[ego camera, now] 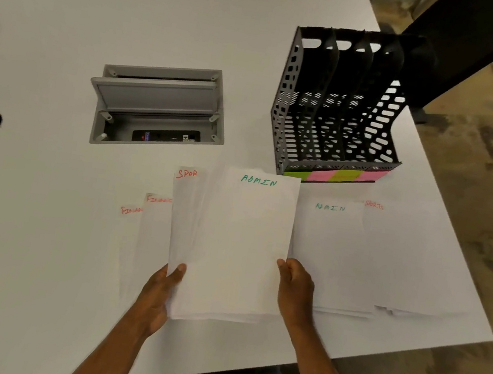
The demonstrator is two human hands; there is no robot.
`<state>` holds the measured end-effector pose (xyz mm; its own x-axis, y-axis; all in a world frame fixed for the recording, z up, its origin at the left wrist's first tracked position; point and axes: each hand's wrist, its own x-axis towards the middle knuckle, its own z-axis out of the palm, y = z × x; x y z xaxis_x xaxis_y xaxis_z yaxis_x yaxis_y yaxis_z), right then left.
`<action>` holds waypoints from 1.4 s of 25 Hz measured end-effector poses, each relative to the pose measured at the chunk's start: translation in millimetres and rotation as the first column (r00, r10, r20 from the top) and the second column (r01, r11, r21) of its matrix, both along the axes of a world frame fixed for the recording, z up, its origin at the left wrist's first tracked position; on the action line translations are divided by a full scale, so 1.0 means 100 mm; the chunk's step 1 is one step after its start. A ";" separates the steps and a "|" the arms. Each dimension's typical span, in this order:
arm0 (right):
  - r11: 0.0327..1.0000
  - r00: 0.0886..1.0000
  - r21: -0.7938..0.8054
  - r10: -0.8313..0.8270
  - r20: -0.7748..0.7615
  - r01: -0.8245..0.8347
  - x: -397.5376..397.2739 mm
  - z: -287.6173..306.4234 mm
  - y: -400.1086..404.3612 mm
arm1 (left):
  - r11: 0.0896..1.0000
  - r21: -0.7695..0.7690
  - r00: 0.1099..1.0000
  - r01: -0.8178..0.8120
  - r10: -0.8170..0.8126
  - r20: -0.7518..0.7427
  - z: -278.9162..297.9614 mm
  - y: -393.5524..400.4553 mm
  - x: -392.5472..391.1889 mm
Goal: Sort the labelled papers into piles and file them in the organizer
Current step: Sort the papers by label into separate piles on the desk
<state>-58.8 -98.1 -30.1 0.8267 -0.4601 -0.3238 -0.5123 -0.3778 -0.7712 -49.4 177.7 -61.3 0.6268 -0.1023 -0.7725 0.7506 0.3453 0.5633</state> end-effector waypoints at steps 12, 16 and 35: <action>0.982 0.997 0.174 -0.077 0.027 0.071 0.07 0.02 -1.32 | 1.000 0.003 1.000 -0.013 0.013 -0.007 0.00 -1.28 0.11; 0.983 0.994 0.158 0.097 -0.047 -0.088 0.11 0.03 -1.50 | 1.000 0.016 0.999 -0.015 0.015 -0.030 -0.05 -1.38 0.09; 0.884 0.983 -0.449 -0.172 -0.058 0.128 -0.05 -0.39 -1.71 | 0.981 0.171 0.992 -0.090 0.103 -0.069 -0.02 -0.58 0.13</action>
